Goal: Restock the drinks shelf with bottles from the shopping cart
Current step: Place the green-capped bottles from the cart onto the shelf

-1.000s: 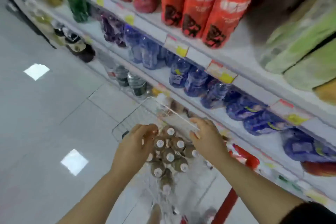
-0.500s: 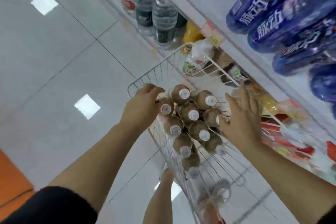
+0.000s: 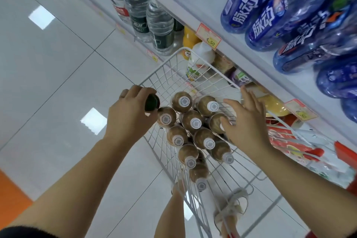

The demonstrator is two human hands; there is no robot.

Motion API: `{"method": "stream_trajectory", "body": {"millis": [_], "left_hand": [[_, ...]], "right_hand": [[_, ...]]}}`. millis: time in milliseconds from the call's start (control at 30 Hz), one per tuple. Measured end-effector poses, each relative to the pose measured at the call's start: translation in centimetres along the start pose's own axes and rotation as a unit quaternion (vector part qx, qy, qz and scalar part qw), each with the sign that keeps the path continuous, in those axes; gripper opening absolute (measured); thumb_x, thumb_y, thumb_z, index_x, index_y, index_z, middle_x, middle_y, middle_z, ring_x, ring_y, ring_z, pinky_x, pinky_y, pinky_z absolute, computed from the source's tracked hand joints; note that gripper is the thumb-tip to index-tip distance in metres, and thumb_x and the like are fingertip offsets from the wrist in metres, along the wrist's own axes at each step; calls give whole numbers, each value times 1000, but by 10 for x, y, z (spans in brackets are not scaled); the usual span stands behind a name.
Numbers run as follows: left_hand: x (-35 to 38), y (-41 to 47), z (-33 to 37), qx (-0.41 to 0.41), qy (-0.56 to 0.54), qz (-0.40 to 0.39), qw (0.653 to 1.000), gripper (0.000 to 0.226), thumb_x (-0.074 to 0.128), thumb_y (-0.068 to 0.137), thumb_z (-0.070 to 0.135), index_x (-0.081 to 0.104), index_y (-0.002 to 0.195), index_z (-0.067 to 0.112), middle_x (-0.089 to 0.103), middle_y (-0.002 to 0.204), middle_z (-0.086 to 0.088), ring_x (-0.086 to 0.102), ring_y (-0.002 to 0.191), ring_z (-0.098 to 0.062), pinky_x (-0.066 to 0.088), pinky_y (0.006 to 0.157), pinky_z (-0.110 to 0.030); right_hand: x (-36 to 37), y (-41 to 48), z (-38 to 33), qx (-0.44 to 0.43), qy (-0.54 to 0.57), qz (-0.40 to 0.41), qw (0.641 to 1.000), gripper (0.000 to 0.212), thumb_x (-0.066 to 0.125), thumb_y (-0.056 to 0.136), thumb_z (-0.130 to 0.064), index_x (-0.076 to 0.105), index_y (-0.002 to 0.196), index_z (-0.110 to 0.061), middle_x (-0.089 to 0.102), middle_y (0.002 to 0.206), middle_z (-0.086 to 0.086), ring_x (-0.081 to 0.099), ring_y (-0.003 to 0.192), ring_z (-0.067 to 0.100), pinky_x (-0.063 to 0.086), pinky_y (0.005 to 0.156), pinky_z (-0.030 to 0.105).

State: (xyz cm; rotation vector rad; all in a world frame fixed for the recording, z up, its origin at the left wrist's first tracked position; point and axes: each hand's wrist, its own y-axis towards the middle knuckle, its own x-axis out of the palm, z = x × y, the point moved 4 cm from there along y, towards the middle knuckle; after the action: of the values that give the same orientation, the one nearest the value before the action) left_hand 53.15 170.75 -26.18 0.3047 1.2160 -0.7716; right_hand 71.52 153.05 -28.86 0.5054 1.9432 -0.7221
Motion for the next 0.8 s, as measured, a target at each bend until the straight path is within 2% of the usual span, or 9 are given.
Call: {"method": "stream_trajectory", "body": {"millis": [67,167,300,367,467,600,633,700,800], "left_hand": [[-21,-12,13,25,-75,55,995,45,74,72,22,58,114,19,62,111,-3,54,99,-28,45,69,-32],[-41,-21,39,48,-182,75,979,44,71,69,32,57,110,24,60,102,10,52,90,-15,43,70,-21],[-50,-17,70,48,-309,63,948,41,67,68,40,55,106,34,61,98,20,58,85,-7,50,73,-20],[-48,-15,84,30,-361,45,931,41,70,66,42,56,104,35,63,92,18,60,82,-6,51,73,-18],[-41,-15,103,7,-417,11,909,42,78,64,37,60,102,34,64,89,18,61,77,-4,49,72,-14],[-21,-1,104,-28,-521,-88,848,44,77,70,36,61,111,33,67,103,10,65,89,-11,53,74,-19],[-12,5,95,-49,-519,-95,848,44,76,74,36,60,114,31,66,108,10,65,91,-10,52,71,-17],[10,16,72,-92,-433,-90,892,42,69,81,36,57,120,28,62,115,12,63,89,-2,51,69,-15],[49,30,42,-108,-231,-121,959,50,70,80,30,52,127,25,56,125,3,58,103,-13,49,87,-34]], "right_hand": [[-13,-1,-12,-3,107,-7,994,46,68,80,-18,57,124,-19,34,149,4,27,139,24,23,114,41],[-26,-11,-43,-61,241,-52,967,54,71,77,-15,53,128,-22,47,136,-6,40,129,11,33,110,32],[-29,-24,-60,-61,297,-79,950,75,77,71,-23,39,135,-34,44,134,-14,41,125,1,37,102,21],[-30,-26,-56,-26,336,-64,939,77,80,67,-26,40,132,-40,48,132,-14,45,122,1,41,99,22],[-33,-29,-47,11,383,-31,923,60,80,63,-27,51,112,-45,62,112,-17,58,106,3,51,88,32],[-32,-35,-22,77,385,-14,919,59,84,59,-31,48,105,-43,65,100,-22,63,95,0,53,84,32],[-30,-37,-14,96,394,-9,914,59,84,60,-29,49,107,-37,66,101,-17,64,94,3,54,84,35],[-27,-39,1,137,418,-6,898,57,83,63,-26,50,109,-32,67,102,-10,66,92,5,55,84,37],[-25,-41,17,167,411,-2,896,56,83,64,-25,50,109,-32,66,101,-12,65,88,-1,52,74,20]]}}
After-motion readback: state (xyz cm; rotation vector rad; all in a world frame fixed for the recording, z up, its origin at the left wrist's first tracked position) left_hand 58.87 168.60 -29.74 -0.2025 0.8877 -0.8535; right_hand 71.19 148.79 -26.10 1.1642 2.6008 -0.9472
